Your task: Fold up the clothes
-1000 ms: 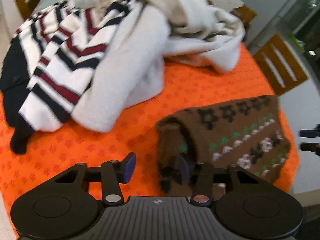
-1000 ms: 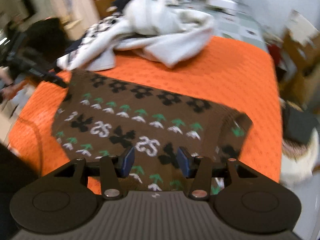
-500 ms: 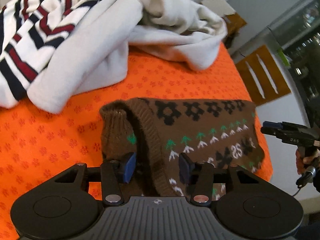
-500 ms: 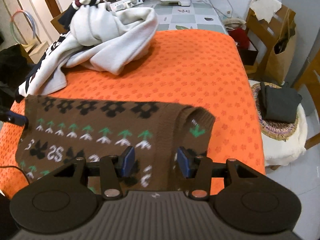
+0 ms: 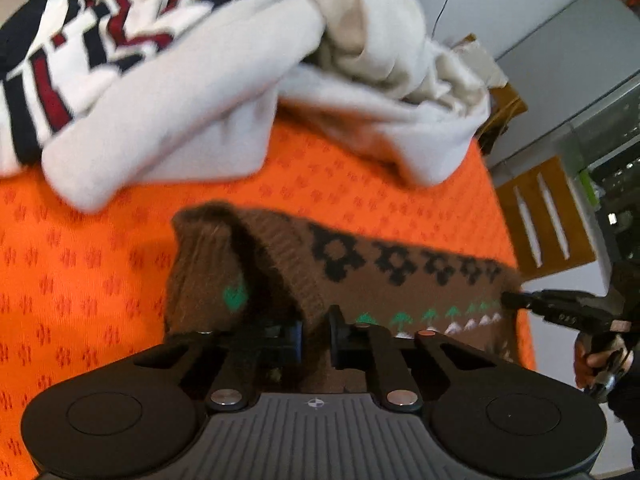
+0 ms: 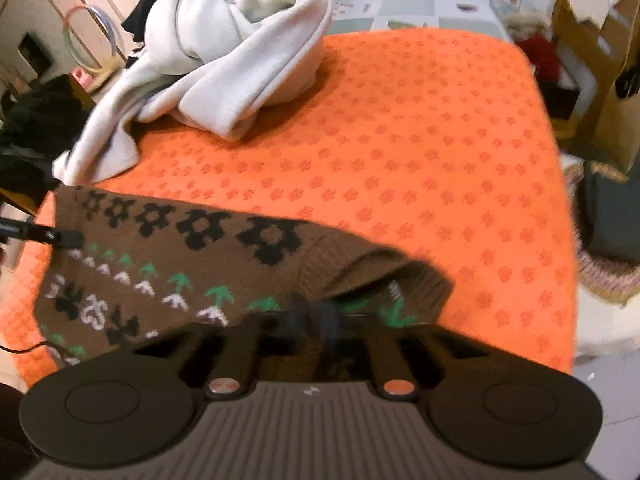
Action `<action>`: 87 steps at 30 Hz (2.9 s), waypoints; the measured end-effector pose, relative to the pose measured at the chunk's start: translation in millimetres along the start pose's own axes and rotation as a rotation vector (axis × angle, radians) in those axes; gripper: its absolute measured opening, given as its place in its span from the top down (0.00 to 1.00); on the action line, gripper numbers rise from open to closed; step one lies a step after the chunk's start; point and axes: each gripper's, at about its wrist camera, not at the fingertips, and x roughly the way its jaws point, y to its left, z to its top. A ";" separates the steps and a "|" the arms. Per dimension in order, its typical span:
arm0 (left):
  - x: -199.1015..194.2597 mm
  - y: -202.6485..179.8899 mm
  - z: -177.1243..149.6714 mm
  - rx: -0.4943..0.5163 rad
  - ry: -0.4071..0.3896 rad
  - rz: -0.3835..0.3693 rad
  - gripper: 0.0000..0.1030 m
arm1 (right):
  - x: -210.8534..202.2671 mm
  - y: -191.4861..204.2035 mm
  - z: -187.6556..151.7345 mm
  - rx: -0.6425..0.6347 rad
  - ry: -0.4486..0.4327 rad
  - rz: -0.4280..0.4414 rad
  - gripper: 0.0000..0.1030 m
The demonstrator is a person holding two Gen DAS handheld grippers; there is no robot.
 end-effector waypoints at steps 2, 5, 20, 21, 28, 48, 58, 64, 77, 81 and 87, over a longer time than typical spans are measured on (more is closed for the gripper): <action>-0.7 0.8 10.9 -0.013 -0.014 0.005 0.86 | -2.4 0.1 7.4 -0.006 -0.005 0.000 0.94; 8.7 7.0 26.4 -0.034 0.007 0.020 0.86 | 2.0 -5.6 20.0 0.012 -0.010 -0.002 0.94; -26.6 25.9 49.6 0.091 0.076 0.016 0.58 | -23.5 22.8 7.2 -0.034 -0.083 -0.163 0.65; -32.3 28.6 52.8 0.101 0.081 0.015 0.56 | -31.1 31.0 4.5 -0.045 -0.091 -0.179 0.64; -58.0 52.7 65.5 0.202 0.151 0.004 0.50 | -76.8 109.0 -19.2 -0.039 -0.129 -0.179 0.57; -17.8 72.1 82.2 0.426 0.329 -0.124 0.51 | 14.4 377.2 -88.5 -0.078 -0.231 -0.298 0.50; 3.7 65.8 82.0 0.399 0.310 -0.107 0.51 | 76.2 413.0 -94.1 -0.199 -0.180 -0.482 0.29; 12.1 72.8 80.0 0.291 0.285 -0.109 0.51 | 94.1 424.4 -91.1 -0.323 -0.141 -0.518 0.22; -1.8 59.5 81.7 0.232 0.214 -0.118 0.84 | 86.8 413.0 -83.5 -0.326 -0.153 -0.472 0.86; -25.0 24.7 86.8 0.275 0.161 -0.118 0.84 | 57.3 406.8 -80.3 -0.296 -0.205 -0.453 0.90; -42.7 -45.3 98.7 0.329 0.098 -0.126 0.85 | -7.7 364.7 -71.2 -0.171 -0.307 -0.387 0.91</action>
